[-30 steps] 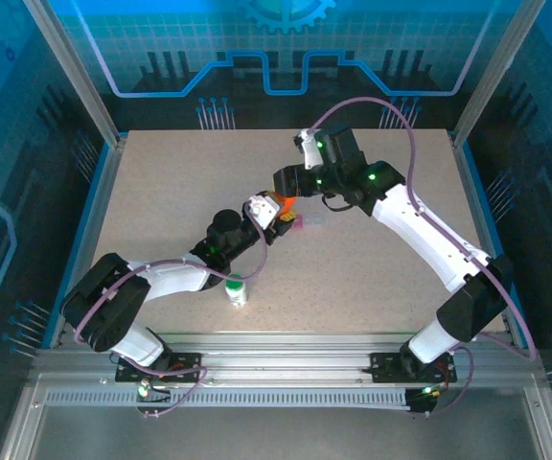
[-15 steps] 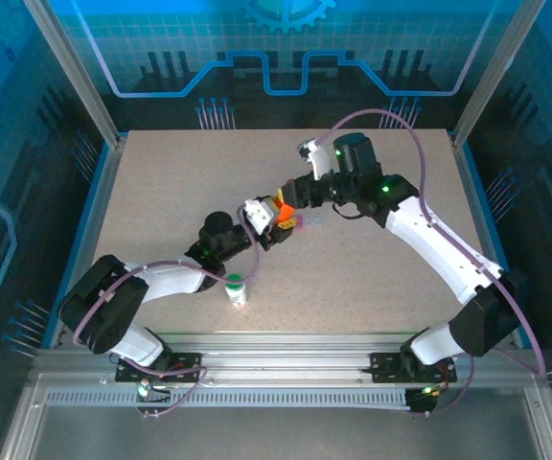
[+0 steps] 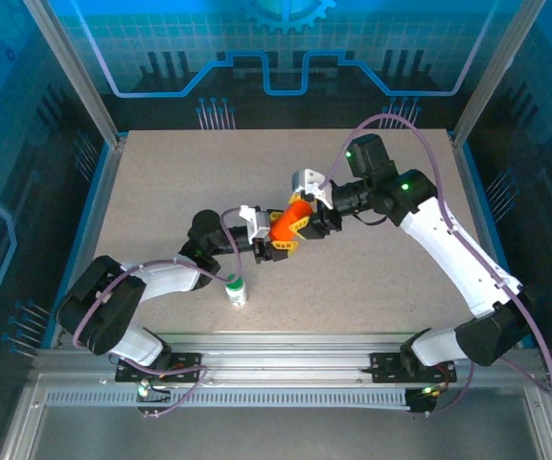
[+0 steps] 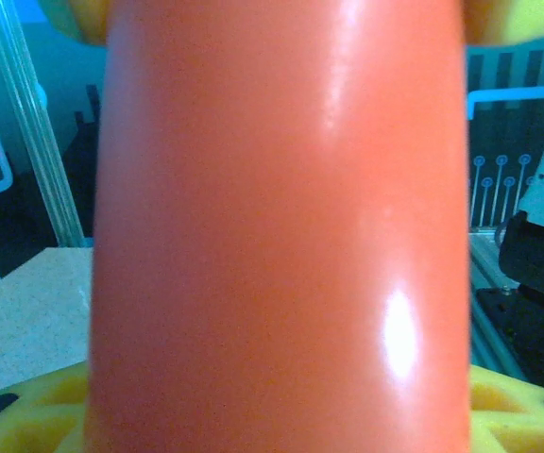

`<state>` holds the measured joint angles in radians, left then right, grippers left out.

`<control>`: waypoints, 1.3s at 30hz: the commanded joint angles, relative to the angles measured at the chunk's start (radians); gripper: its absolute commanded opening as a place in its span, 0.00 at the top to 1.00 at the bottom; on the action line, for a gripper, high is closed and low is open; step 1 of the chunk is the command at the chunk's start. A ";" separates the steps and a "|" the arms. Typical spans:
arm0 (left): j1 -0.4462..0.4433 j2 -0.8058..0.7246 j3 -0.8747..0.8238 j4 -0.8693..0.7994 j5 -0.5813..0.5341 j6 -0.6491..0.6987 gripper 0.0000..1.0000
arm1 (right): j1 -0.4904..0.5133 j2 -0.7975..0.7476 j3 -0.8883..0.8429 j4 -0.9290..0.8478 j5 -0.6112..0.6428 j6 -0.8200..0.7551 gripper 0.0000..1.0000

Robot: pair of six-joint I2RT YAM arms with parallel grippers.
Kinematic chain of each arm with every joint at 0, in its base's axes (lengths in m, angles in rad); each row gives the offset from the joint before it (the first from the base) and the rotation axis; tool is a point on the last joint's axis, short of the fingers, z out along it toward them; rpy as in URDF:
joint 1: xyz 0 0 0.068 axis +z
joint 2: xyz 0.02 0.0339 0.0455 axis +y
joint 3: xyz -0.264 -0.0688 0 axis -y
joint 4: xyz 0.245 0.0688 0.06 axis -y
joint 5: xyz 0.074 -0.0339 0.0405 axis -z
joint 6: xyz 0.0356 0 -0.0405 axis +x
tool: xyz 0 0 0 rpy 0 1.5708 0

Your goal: Sort the pills into containers

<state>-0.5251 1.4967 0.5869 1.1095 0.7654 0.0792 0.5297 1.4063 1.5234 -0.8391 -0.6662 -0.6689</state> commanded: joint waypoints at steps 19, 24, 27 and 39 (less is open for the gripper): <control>0.036 0.038 0.021 -0.010 -0.364 -0.009 0.98 | 0.038 -0.114 -0.015 0.333 0.511 0.768 0.11; 0.020 0.050 0.020 0.013 -0.497 0.013 0.98 | 0.085 -0.025 0.058 0.302 0.661 1.029 0.17; 0.014 0.052 0.010 0.032 -0.536 0.030 0.98 | 0.102 0.021 0.070 0.321 0.695 1.073 0.18; 0.005 0.100 -0.001 0.128 -0.543 0.031 0.98 | 0.112 0.148 0.114 0.323 0.637 1.149 0.19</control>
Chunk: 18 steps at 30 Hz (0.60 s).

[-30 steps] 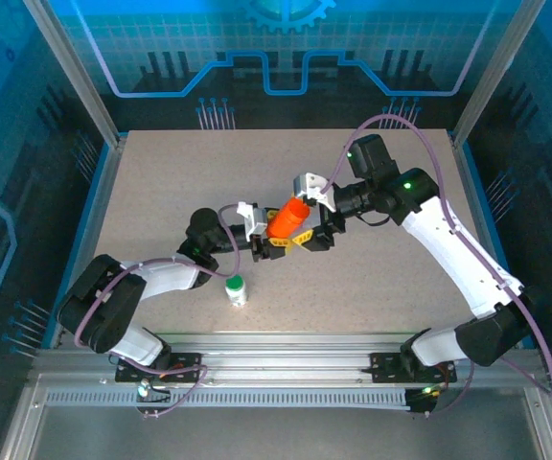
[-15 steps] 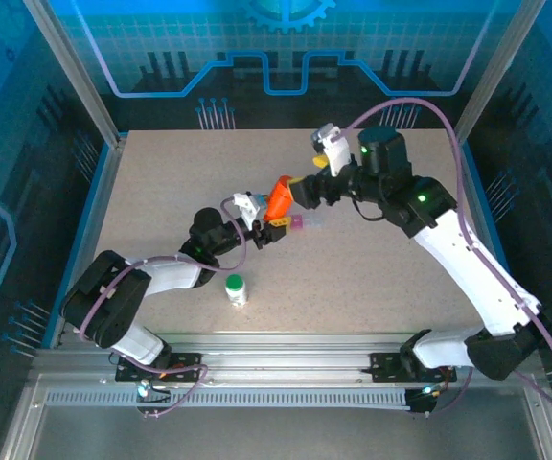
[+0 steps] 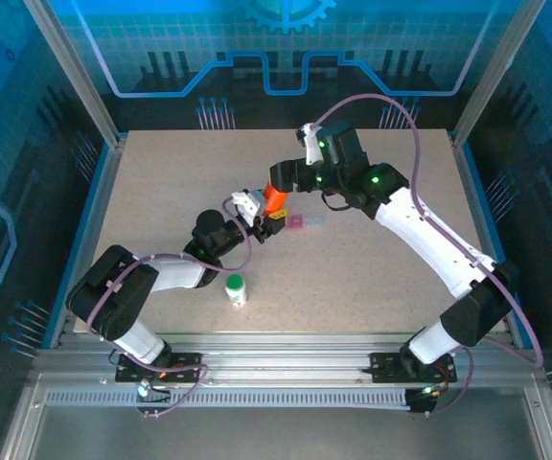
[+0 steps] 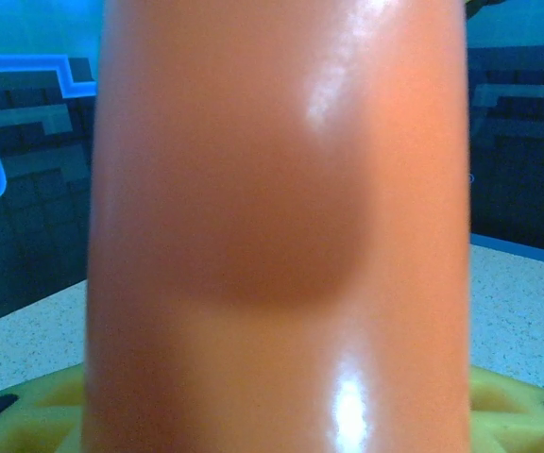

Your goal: Sort the pills into containers

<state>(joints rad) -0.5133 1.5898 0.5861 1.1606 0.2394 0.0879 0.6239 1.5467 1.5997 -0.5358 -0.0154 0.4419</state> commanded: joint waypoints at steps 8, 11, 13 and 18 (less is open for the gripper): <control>-0.006 0.009 0.002 0.079 -0.013 0.026 0.98 | 0.017 0.021 0.010 0.037 -0.051 0.056 0.22; -0.007 0.011 -0.003 0.086 -0.002 0.025 0.98 | 0.017 0.026 -0.001 0.048 -0.076 0.056 0.25; -0.008 0.011 -0.006 0.092 0.003 0.024 0.98 | 0.017 0.026 -0.004 0.053 -0.083 0.055 0.29; -0.009 0.012 -0.009 0.105 0.012 0.024 0.98 | 0.017 0.018 0.001 0.043 -0.100 0.034 0.41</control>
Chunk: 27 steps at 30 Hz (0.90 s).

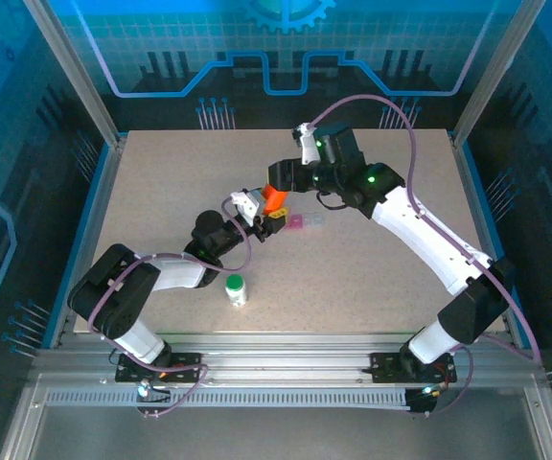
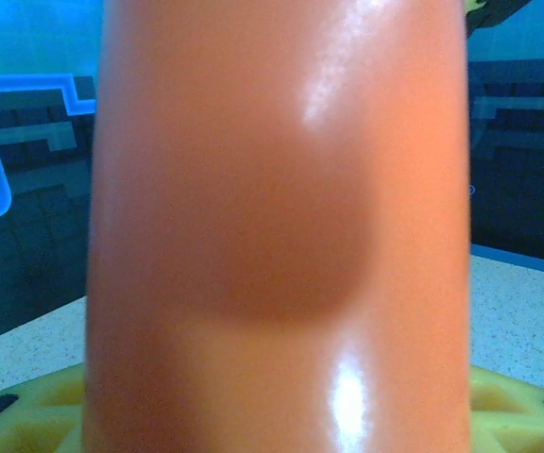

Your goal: Sort the pills into containers

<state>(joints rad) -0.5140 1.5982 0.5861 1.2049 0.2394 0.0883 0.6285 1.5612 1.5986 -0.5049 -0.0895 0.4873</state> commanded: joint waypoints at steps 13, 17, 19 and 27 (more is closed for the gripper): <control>-0.005 -0.023 -0.015 0.053 0.102 0.032 0.98 | -0.031 -0.067 -0.086 0.063 -0.263 -0.210 0.63; 0.014 -0.040 -0.021 0.062 0.246 0.010 0.96 | -0.084 -0.091 -0.111 0.066 -0.571 -0.467 0.64; 0.030 -0.043 -0.026 0.095 0.366 -0.018 0.94 | -0.079 -0.110 -0.104 -0.050 -0.652 -0.718 0.62; 0.073 -0.022 0.009 0.196 0.696 -0.227 0.94 | -0.130 -0.027 0.090 -0.512 -0.698 -1.262 0.59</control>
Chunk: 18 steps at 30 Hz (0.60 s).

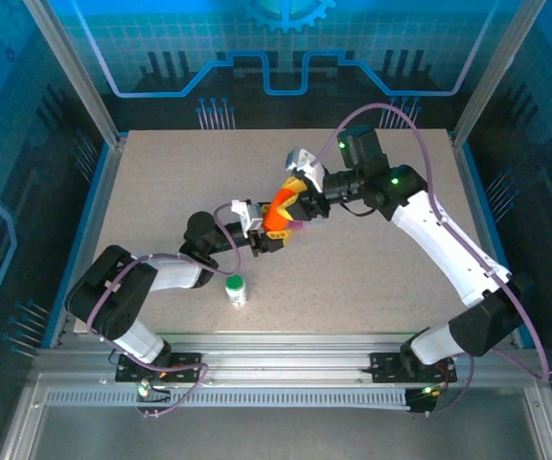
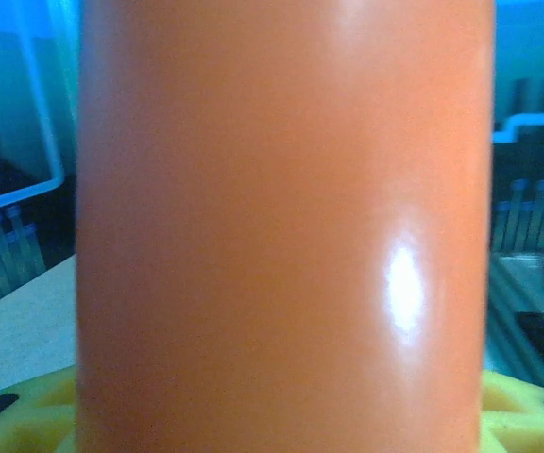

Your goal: Sort the pills into containers

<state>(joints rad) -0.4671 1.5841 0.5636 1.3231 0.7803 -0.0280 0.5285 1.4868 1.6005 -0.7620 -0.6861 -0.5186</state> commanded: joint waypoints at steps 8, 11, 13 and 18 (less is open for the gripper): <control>0.026 -0.012 0.042 0.077 0.188 -0.128 0.94 | -0.038 0.119 0.211 -0.353 -0.120 -0.296 0.54; 0.025 -0.007 0.048 0.077 0.207 -0.140 0.94 | -0.046 0.137 0.236 -0.385 -0.133 -0.309 0.49; 0.025 -0.005 0.052 0.077 0.211 -0.145 0.94 | -0.051 0.152 0.258 -0.402 -0.141 -0.308 0.39; 0.025 0.004 0.058 0.078 0.221 -0.153 0.95 | -0.068 0.160 0.274 -0.404 -0.164 -0.301 0.19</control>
<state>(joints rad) -0.4530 1.5848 0.5892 1.3476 0.9592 -0.1608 0.4797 1.6360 1.8416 -1.1168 -0.8055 -0.8093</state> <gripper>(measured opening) 0.540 0.783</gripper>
